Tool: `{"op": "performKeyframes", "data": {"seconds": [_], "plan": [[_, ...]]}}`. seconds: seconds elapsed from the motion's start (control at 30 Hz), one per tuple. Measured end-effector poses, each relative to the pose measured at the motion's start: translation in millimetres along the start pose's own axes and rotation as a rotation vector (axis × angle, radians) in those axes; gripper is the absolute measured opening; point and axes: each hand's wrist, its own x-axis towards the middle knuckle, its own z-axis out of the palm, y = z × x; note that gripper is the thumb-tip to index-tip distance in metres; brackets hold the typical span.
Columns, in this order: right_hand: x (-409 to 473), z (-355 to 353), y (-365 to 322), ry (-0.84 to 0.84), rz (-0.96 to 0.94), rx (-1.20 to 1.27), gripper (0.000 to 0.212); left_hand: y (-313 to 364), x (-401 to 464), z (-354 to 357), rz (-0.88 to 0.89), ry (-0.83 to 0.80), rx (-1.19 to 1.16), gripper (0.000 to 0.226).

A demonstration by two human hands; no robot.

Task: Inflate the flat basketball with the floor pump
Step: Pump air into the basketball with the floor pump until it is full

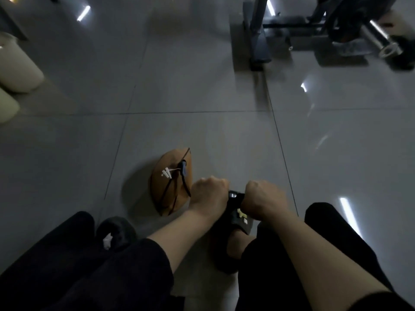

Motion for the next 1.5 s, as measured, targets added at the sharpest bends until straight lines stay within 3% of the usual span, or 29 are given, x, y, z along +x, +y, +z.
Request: {"op": "performKeyframes", "data": {"seconds": [0.07,0.3,0.57,0.63,0.8,0.9,0.97,1.23,1.5], "plan": [[13,12,4,-0.021,0.016,0.000,0.013,-2,10,19,-0.009,0.001,-0.012,0.017],[43,28,-1,-0.061,-0.007,0.003,0.021,-15,24,52,-0.027,-0.006,0.006,0.014],[12,18,15,-0.134,0.043,0.000,0.016,4,17,22,0.105,-0.127,-0.028,0.018],[-1,-4,11,-0.096,0.016,0.010,0.014,3,9,-4,0.120,-0.062,-0.027,0.016],[-33,-107,5,0.041,-0.044,0.037,0.013,9,8,-100,0.109,0.277,-0.032,0.010],[-38,-119,0,0.048,-0.044,0.051,0.013,11,8,-114,0.081,0.317,-0.048,0.002],[-27,-96,-2,0.081,-0.010,0.006,0.017,8,10,-92,0.056,0.278,-0.038,0.004],[29,-3,-3,-0.040,0.024,0.035,0.033,-12,27,10,-0.021,0.031,-0.024,0.014],[49,32,6,-0.054,0.070,0.079,0.019,-12,41,47,0.000,-0.055,0.004,0.013]]}}
